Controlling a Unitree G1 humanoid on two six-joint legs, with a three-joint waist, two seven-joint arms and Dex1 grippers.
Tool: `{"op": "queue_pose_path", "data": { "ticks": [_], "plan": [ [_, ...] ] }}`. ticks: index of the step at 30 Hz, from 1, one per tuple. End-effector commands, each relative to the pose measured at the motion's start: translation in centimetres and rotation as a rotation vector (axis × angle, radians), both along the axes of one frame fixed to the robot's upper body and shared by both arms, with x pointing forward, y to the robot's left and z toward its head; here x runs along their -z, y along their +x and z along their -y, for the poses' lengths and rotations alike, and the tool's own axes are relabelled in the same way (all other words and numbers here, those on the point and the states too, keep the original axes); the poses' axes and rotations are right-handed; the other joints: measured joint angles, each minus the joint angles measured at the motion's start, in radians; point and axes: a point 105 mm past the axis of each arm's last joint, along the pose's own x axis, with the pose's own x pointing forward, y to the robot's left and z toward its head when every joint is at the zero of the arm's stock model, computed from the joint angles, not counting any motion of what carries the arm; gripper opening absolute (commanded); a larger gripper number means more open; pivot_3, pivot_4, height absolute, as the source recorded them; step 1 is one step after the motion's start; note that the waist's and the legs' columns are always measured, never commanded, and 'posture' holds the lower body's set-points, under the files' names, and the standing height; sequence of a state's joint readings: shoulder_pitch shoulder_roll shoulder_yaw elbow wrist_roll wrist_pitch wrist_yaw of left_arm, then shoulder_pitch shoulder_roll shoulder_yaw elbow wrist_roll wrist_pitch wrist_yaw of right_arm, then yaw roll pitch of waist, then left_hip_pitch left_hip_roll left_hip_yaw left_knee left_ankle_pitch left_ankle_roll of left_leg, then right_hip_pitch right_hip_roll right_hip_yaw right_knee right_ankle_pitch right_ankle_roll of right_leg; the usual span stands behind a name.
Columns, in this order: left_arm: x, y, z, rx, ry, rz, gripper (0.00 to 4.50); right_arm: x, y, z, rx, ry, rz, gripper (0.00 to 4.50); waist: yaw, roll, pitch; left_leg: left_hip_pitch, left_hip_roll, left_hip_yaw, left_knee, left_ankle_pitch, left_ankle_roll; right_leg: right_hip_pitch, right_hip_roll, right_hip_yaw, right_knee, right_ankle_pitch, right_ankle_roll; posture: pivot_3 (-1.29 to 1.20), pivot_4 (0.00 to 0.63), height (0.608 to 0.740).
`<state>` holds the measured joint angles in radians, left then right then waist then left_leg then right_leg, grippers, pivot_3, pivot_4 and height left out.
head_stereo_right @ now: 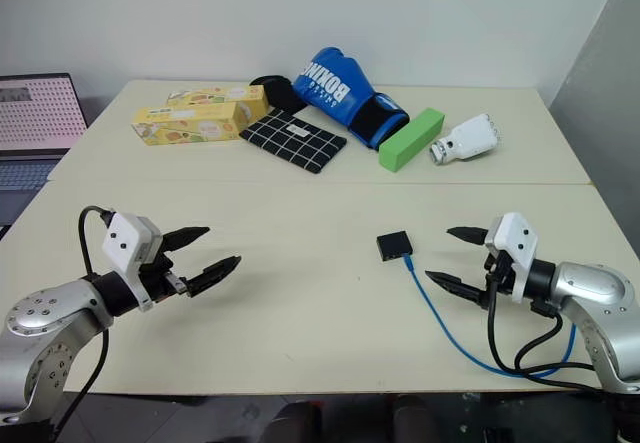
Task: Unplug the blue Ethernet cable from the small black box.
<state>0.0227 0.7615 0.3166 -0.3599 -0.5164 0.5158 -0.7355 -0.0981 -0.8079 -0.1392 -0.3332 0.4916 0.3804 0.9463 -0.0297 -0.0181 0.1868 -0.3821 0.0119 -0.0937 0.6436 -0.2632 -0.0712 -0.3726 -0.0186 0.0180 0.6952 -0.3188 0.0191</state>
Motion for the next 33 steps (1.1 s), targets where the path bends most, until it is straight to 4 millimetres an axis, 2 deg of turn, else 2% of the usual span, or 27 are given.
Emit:
{"op": "queue_pose_path", "data": {
  "ticks": [1,11,16,22,27,30,33],
  "plan": [
    [-1.3,-0.7,0.5,0.056,0.025,0.030,4.50,-1.2,0.1,0.2,-0.005,-0.007,0.043,4.49,0.000,0.000,0.000,0.000,0.000,0.000,0.000,0.000,0.000,0.000,0.000,0.000,0.000,0.000,0.000,0.00,0.150,0.740],
    [-1.0,-1.3,0.9,0.068,0.025,0.004,4.50,-0.8,0.0,0.0,-0.007,-0.018,0.031,4.49,0.000,0.000,0.000,0.000,0.000,0.000,0.000,0.000,0.000,0.000,0.000,0.000,0.000,0.000,0.000,0.00,0.150,0.740],
    [-1.4,-1.1,1.6,0.092,-0.002,0.015,4.50,0.2,-0.4,-0.9,0.004,-0.015,0.016,4.49,0.001,0.000,0.000,0.000,0.000,0.000,0.000,0.000,0.000,0.000,0.000,0.000,0.000,0.000,0.000,0.00,0.150,0.740],
    [-2.8,-1.3,4.2,0.273,-0.023,0.038,4.50,1.3,0.0,-2.4,0.166,0.092,0.057,4.49,0.001,0.000,0.000,-0.001,0.000,-0.001,0.000,0.000,0.000,0.000,0.000,0.000,0.000,0.000,0.000,0.00,0.150,0.740],
    [-1.8,-3.0,6.2,0.520,0.082,-0.045,4.50,3.3,0.4,-3.2,0.285,0.139,0.025,4.49,-0.001,0.000,0.000,0.000,0.000,0.001,0.000,0.000,0.000,-0.001,0.000,0.000,0.000,0.000,0.000,0.00,0.150,0.740],
    [-2.1,-2.9,7.1,0.622,0.080,-0.073,4.50,4.7,0.8,-3.6,0.346,0.134,-0.013,4.49,0.000,0.000,0.000,0.000,0.000,0.001,0.000,0.000,0.000,-0.001,0.002,0.000,0.001,0.000,0.000,0.00,0.150,0.740],
    [-2.4,-2.2,7.4,0.645,0.081,-0.066,4.50,5.5,0.6,-4.7,0.346,0.159,-0.053,4.49,0.000,0.000,0.000,0.000,-0.001,0.001,0.000,0.000,0.000,-0.001,0.004,0.000,0.001,0.000,0.000,0.00,0.150,0.740]
  ]
}}
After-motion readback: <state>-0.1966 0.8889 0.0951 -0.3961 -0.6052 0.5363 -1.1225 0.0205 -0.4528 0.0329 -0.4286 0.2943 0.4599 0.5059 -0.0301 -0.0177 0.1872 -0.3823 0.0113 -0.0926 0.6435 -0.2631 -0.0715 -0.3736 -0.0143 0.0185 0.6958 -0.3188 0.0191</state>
